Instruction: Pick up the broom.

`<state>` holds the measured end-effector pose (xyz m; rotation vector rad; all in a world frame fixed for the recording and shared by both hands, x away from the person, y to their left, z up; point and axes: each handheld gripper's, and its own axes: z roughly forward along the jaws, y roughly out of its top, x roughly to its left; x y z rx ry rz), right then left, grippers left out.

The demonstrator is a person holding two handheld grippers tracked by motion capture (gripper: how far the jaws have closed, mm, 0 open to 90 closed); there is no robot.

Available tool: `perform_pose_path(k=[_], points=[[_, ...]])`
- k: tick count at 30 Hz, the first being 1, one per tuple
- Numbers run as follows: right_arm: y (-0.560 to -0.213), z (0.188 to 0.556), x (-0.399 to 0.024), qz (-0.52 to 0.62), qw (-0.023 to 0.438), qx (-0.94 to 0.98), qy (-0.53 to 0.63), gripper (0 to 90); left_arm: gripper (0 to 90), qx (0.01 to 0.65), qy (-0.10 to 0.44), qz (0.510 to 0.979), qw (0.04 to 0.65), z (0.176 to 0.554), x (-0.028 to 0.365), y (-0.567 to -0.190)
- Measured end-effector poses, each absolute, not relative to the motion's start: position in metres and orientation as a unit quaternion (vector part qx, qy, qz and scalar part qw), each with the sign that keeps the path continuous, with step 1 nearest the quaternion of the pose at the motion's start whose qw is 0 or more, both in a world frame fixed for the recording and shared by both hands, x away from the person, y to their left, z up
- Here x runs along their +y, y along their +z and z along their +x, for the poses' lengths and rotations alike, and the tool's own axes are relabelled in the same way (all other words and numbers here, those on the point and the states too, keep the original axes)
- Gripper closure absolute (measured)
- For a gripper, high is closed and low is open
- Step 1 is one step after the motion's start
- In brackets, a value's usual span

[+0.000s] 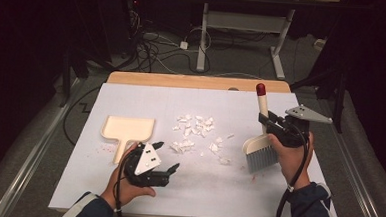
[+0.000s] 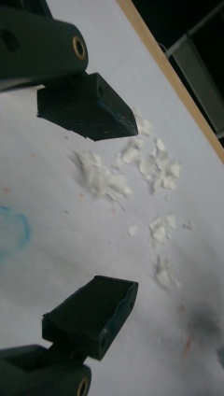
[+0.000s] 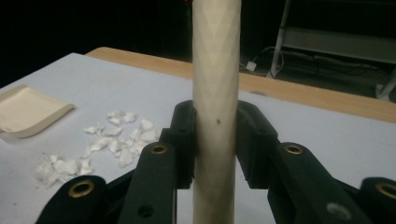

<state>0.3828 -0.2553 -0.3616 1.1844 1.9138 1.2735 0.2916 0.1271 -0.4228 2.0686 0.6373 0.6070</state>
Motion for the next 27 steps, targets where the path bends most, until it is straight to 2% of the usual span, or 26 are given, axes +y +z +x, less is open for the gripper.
perform_pose_path(k=[4,14,18,25,27], points=[[-0.356,0.372,-0.242,0.421,0.282,0.712,0.487,71.1,21.5,0.234,0.246,0.830,0.443,0.294,0.104,-0.415],[-0.350,0.342,-0.197,0.370,0.285,0.716,0.519,71.0,23.1,0.210,0.185,0.821,0.497,0.299,0.048,-0.401],[-0.352,0.330,-0.183,0.359,0.288,0.712,0.531,71.0,24.6,0.220,0.175,0.816,0.505,0.303,0.033,-0.403],[-0.351,0.320,-0.170,0.342,0.286,0.716,0.538,71.0,37.3,0.223,0.134,0.810,0.525,0.318,0.027,-0.410],[-0.353,0.316,-0.168,0.340,0.286,0.714,0.541,70.9,43.5,0.214,0.121,0.813,0.528,0.320,0.029,-0.411]])
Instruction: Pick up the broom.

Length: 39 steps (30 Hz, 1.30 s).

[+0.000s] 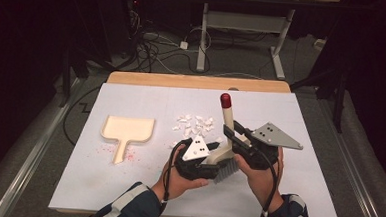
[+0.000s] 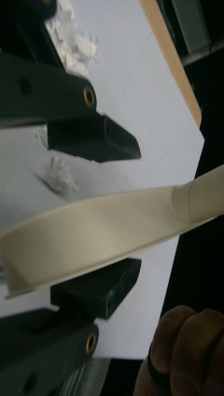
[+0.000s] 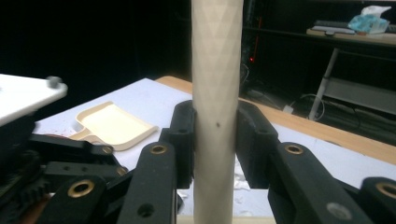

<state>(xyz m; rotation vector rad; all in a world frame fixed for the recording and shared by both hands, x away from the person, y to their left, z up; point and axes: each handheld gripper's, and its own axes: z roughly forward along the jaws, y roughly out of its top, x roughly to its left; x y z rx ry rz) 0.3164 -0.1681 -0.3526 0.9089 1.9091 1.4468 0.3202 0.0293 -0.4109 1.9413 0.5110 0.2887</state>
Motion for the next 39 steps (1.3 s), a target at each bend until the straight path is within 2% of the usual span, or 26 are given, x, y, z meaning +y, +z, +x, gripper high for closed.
perform_pose_path(k=[3,6,13,14,18,21,22,26,27,28,32,34,37,39], points=[[-0.352,0.312,-0.165,0.330,0.290,0.714,0.546,70.7,59.6,0.206,0.120,0.817,0.525,0.321,0.032,-0.410],[-0.350,0.310,-0.166,0.319,0.287,0.710,0.558,70.5,62.9,0.208,0.133,0.819,0.517,0.322,0.040,-0.405],[-0.343,0.314,-0.175,0.259,0.254,0.736,0.572,64.6,66.0,0.193,0.127,0.834,0.500,0.325,0.059,-0.396],[-0.340,0.318,-0.180,0.233,0.230,0.756,0.567,57.7,66.0,0.186,0.127,0.840,0.493,0.324,0.064,-0.395],[-0.339,0.320,-0.188,0.170,0.209,0.804,0.530,48.9,66.0,0.168,0.127,0.853,0.478,0.319,0.073,-0.396],[-0.343,0.321,-0.192,0.146,0.211,0.820,0.512,46.1,66.0,0.150,0.122,0.861,0.471,0.316,0.078,-0.398],[-0.351,0.326,-0.196,0.123,0.173,0.840,0.499,42.2,66.0,0.143,0.122,0.866,0.463,0.314,0.080,-0.398],[-0.365,0.332,-0.195,0.098,0.149,0.861,0.476,40.1,66.0,0.123,0.101,0.875,0.457,0.307,0.089,-0.403],[-0.373,0.336,-0.189,0.076,0.121,0.877,0.459,39.6,66.0,0.114,0.095,0.878,0.454,0.304,0.092,-0.405],[-0.377,0.336,-0.185,0.066,0.116,0.883,0.451,39.2,66.0,0.111,0.093,0.881,0.451,0.303,0.092,-0.405],[-0.393,0.337,-0.173,0.030,0.075,0.894,0.440,39.1,66.0,0.086,0.073,0.884,0.454,0.301,0.091,-0.405],[-0.400,0.337,-0.169,0.021,0.061,0.897,0.438,43.7,65.9,0.077,0.070,0.886,0.452,0.301,0.088,-0.406],[-0.407,0.337,-0.165,-0.006,0.040,0.900,0.435,57.3,65.9,0.069,0.060,0.886,0.455,0.302,0.086,-0.407],[-0.408,0.336,-0.164,-0.015,0.038,0.900,0.434,60.0,65.8,0.064,0.054,0.887,0.455,0.304,0.086,-0.408]])
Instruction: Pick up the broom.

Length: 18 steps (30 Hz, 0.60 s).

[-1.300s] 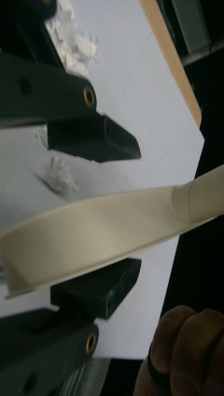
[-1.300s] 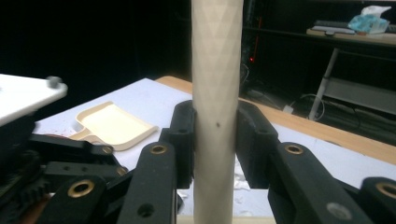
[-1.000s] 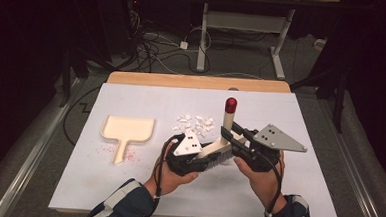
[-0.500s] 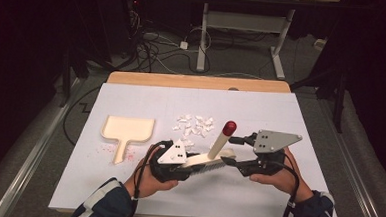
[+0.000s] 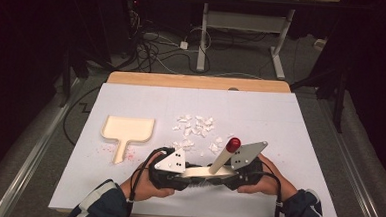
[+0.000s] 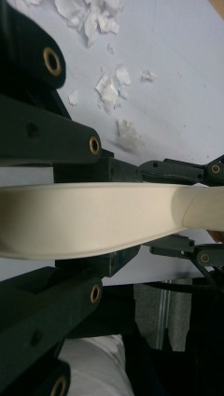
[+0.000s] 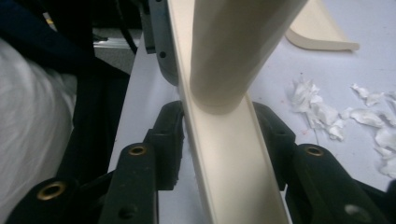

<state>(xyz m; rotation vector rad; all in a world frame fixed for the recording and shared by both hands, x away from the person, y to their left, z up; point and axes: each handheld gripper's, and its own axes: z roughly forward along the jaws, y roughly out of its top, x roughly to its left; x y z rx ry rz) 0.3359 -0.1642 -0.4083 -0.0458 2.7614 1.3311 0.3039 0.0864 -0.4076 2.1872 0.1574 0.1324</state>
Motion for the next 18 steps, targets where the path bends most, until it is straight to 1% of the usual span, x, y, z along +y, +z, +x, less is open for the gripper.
perform_pose_path(k=[3,4,8,10,11,12,14,15,18], points=[[-0.409,0.336,-0.166,-0.013,0.022,0.901,0.433,64.2,63.7,0.063,0.058,0.886,0.456,0.304,0.086,-0.408],[-0.409,0.336,-0.166,-0.014,0.019,0.900,0.435,66.3,61.7,0.063,0.058,0.886,0.456,0.304,0.087,-0.407],[-0.408,0.335,-0.165,-0.014,0.027,0.896,0.443,67.6,56.8,0.069,0.067,0.882,0.462,0.307,0.090,-0.406],[-0.407,0.335,-0.165,-0.007,0.038,0.898,0.437,67.6,48.2,0.079,0.097,0.886,0.447,0.306,0.090,-0.405],[-0.407,0.336,-0.166,-0.005,0.042,0.898,0.438,67.6,43.6,0.089,0.105,0.884,0.446,0.307,0.091,-0.404],[-0.406,0.337,-0.168,0.000,0.042,0.896,0.442,67.6,39.1,0.109,0.126,0.881,0.442,0.308,0.095,-0.404],[-0.403,0.338,-0.171,0.010,0.044,0.893,0.448,67.6,28.8,0.125,0.155,0.880,0.431,0.308,0.098,-0.403],[-0.402,0.339,-0.173,0.013,0.047,0.893,0.447,67.6,26.8,0.125,0.155,0.880,0.431,0.308,0.098,-0.403],[-0.400,0.342,-0.177,0.024,0.062,0.892,0.446,67.6,23.7,0.145,0.198,0.874,0.419,0.307,0.109,-0.402]])
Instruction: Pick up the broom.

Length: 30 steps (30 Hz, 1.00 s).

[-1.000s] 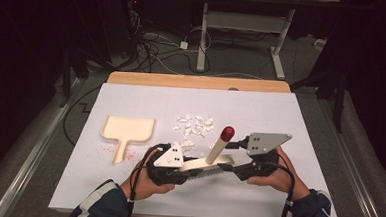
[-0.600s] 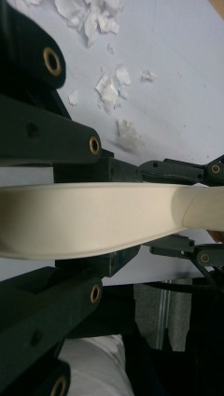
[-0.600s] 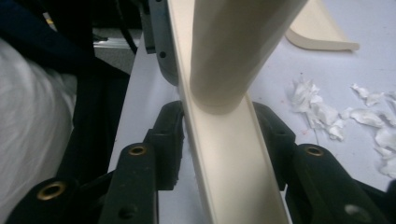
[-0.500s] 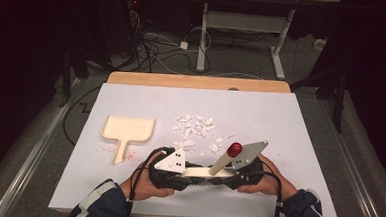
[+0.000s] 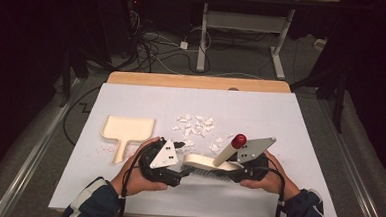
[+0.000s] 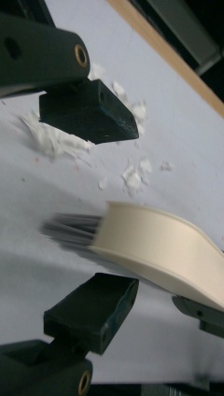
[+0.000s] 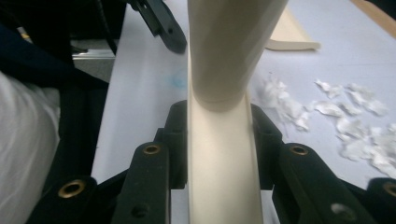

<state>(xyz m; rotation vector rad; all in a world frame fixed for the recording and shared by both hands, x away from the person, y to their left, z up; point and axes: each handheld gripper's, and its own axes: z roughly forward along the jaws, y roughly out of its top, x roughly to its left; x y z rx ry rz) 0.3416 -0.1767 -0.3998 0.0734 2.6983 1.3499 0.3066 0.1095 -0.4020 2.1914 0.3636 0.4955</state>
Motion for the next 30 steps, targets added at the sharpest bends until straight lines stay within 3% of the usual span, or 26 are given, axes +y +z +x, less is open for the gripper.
perform_pose_path(k=[13,17,30], points=[[-0.388,0.350,-0.196,0.109,0.096,0.870,0.472,67.6,21.7,0.233,0.282,0.844,0.393,0.292,0.182,-0.413],[-0.385,0.352,-0.201,0.133,0.111,0.867,0.467,67.7,21.7,0.274,0.273,0.837,0.386,0.286,0.206,-0.428],[-0.379,0.362,-0.221,0.216,0.159,0.846,0.461,67.7,20.5,0.311,0.282,0.835,0.356,0.268,0.235,-0.451]])
